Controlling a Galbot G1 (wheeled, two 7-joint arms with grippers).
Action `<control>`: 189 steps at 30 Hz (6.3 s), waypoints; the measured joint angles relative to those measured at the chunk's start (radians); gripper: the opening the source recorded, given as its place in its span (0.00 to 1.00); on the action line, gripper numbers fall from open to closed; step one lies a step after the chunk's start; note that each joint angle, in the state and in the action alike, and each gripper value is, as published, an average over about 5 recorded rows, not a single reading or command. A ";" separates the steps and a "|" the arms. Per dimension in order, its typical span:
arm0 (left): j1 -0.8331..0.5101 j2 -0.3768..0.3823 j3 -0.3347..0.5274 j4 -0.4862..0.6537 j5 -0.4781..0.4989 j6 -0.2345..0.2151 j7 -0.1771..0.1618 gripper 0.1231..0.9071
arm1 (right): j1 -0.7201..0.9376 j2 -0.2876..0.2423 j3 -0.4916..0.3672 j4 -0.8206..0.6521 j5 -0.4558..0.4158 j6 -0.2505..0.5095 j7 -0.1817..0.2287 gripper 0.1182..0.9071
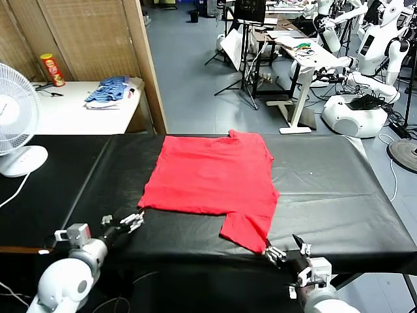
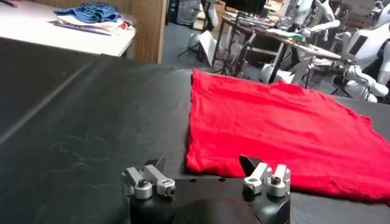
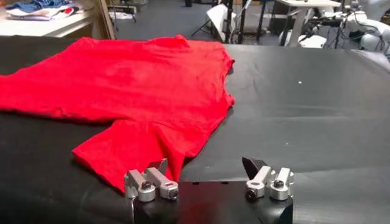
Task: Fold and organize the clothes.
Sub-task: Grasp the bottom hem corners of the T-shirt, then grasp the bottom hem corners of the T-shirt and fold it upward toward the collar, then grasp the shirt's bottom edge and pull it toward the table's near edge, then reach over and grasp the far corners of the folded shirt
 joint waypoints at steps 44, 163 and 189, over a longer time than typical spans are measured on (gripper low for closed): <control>0.114 -0.073 -0.001 -0.083 0.047 -0.015 -0.040 0.00 | -0.118 -0.090 0.118 0.097 0.106 0.012 0.001 0.00; 0.232 -0.054 -0.005 -0.316 0.040 0.039 -0.201 0.86 | 0.085 -0.348 0.196 0.032 0.380 0.054 -0.030 0.86; -0.645 -0.036 0.344 0.439 -0.158 0.129 -0.233 0.86 | 1.006 -0.178 -0.253 -0.908 0.370 0.076 -0.031 0.86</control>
